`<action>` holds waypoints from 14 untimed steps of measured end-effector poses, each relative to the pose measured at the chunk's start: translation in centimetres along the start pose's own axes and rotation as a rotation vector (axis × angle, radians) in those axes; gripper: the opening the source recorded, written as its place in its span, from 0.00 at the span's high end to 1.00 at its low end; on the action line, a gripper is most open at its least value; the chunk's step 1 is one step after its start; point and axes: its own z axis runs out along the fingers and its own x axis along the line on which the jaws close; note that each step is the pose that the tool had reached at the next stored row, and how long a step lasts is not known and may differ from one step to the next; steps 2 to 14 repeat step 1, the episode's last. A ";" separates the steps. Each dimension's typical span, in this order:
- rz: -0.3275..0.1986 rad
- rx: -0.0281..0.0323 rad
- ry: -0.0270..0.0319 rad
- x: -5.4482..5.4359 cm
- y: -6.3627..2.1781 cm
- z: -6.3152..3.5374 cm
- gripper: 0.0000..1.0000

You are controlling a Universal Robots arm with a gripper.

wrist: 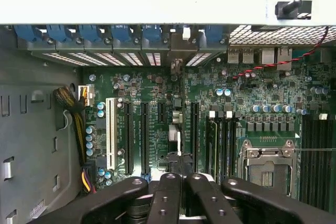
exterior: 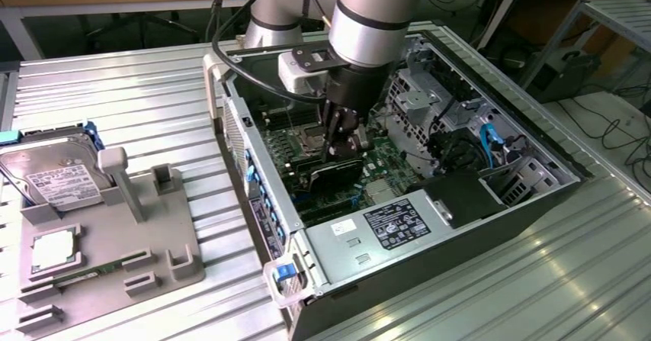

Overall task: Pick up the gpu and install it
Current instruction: 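Insert the gpu into the slot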

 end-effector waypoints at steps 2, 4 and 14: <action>0.000 0.0000 0.0000 0.0 0.00 0.00 0.89; 0.000 0.0000 0.0000 0.0 0.00 0.00 0.89; 0.000 0.0000 0.0000 0.0 0.00 0.00 0.89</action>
